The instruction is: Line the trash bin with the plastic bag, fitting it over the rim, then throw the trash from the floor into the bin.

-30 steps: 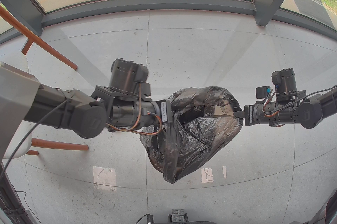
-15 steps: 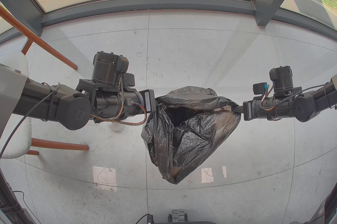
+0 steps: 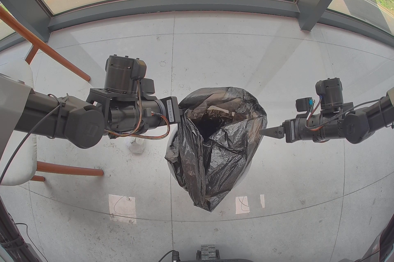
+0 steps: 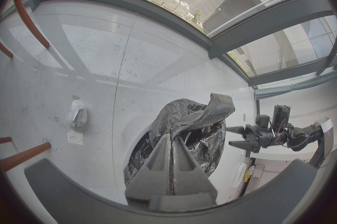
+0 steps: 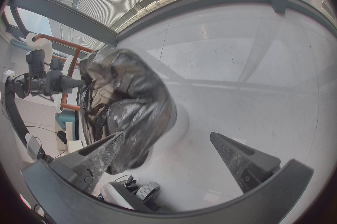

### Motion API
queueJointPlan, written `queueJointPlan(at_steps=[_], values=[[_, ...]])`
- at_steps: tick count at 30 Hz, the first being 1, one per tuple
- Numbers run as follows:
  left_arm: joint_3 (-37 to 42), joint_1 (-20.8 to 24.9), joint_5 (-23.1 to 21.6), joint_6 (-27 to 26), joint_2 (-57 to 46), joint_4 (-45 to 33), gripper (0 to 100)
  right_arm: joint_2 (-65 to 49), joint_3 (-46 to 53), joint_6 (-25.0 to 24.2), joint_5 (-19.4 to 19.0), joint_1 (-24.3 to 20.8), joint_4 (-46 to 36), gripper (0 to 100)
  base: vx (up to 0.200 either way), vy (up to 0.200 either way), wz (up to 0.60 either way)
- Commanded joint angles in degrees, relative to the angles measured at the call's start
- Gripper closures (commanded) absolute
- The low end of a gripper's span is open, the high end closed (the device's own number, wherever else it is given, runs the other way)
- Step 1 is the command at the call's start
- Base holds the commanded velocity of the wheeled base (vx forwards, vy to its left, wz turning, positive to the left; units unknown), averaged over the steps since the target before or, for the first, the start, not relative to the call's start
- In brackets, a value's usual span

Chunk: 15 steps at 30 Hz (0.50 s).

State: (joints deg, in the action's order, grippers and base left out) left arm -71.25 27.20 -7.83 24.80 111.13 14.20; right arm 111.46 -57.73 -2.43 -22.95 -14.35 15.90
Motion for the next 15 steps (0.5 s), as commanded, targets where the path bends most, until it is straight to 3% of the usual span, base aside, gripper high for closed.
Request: queueJointPlan(at_steps=[1, 10, 15], values=[[-0.38, -0.74, 0.36, -0.01, 0.32, 0.04, 100, -5.9, 10.01, -0.04, -0.86, -1.03, 3.79, 0, 0.0, 0.0, 0.0], [-0.55, -0.57, 0.27, -0.01, 0.84, 0.04, 100, 2.27, 14.23, -0.83, -0.07, -3.49, 20.31, 0, 0.0, 0.0, 0.0], [-0.46, -0.57, 0.27, 0.08, 0.84, 0.04, 100, 5.61, 11.94, -0.83, 0.02, -5.34, 23.13, 0, 0.0, 0.0, 0.0]])
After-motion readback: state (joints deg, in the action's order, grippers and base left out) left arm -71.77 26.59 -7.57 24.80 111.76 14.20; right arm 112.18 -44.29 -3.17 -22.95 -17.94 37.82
